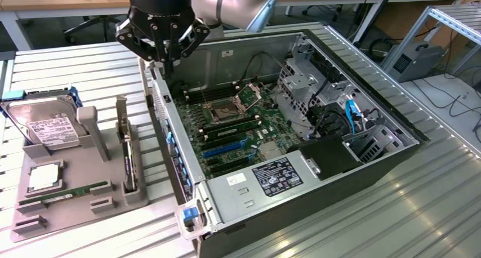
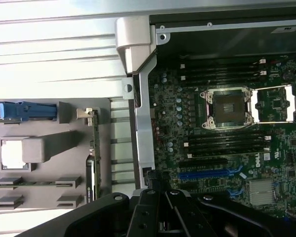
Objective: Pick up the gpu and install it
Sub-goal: 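Reach for the gpu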
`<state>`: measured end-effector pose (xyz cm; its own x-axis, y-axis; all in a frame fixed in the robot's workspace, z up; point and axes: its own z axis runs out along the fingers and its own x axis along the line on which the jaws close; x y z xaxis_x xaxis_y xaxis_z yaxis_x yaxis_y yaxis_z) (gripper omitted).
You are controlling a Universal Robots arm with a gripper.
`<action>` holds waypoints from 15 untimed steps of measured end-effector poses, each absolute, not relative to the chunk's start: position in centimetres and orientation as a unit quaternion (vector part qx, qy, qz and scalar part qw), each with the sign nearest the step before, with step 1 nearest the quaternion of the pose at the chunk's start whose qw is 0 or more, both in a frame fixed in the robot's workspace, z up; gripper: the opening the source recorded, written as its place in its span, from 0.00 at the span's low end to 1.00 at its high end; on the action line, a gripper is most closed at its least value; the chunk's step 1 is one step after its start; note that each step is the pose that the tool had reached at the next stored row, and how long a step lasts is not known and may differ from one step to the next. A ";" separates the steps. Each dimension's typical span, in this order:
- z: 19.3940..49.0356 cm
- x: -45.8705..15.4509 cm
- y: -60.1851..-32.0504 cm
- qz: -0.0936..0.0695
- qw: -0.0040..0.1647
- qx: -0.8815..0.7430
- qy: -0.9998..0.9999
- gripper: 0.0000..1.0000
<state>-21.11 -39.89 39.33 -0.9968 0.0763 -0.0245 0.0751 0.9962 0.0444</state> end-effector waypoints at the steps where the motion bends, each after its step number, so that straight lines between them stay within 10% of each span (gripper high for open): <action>1: 39.3 -21.2 -39.9 0.022 0.013 0.038 0.999 0.11; 15: 39.3 -21.7 -39.9 0.022 0.013 0.038 0.999 0.11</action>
<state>-21.74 -39.89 39.33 -0.9968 0.0762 -0.0244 0.0751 0.9962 0.0443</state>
